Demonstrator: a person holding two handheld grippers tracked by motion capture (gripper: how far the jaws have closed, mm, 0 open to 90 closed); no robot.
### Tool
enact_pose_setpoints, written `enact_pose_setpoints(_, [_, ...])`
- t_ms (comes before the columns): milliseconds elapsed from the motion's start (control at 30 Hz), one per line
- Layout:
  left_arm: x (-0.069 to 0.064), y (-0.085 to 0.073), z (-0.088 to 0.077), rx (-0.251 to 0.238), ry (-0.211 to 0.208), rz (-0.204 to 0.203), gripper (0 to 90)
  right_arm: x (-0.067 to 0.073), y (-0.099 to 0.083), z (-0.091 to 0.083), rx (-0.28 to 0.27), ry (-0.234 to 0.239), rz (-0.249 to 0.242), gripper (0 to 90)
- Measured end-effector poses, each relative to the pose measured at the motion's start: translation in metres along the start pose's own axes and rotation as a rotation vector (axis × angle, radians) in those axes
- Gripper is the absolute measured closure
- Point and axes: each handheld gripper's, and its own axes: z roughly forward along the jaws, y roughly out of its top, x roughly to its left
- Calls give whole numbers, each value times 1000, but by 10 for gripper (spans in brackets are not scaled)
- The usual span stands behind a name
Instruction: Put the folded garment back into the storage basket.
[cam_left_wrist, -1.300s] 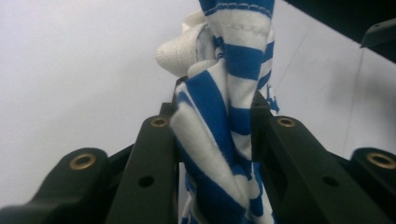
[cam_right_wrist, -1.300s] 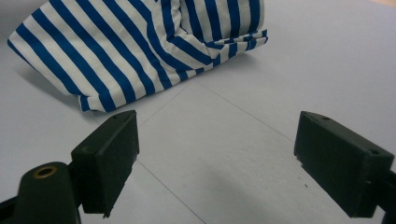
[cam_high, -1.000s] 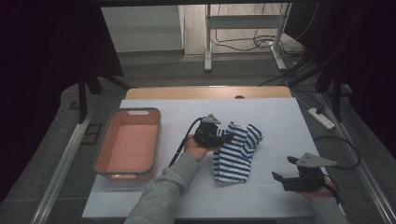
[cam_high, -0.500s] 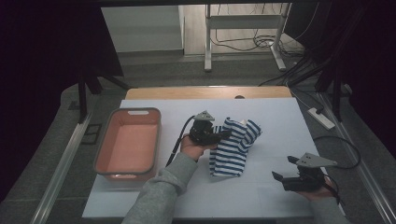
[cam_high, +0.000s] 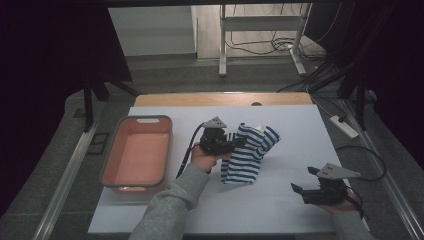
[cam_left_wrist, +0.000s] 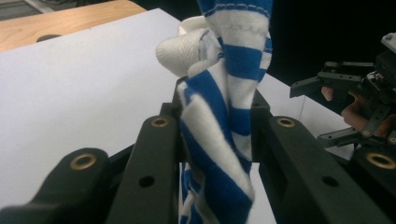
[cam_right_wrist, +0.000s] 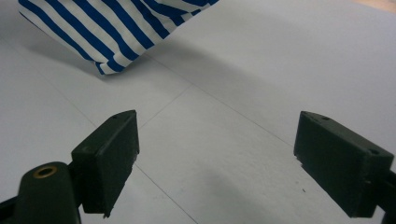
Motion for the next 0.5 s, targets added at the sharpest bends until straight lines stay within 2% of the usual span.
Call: enact_pose_setpoints(500, [-5, 8, -17, -50, 5, 1, 733, 1, -1, -1, 7, 1, 2, 150])
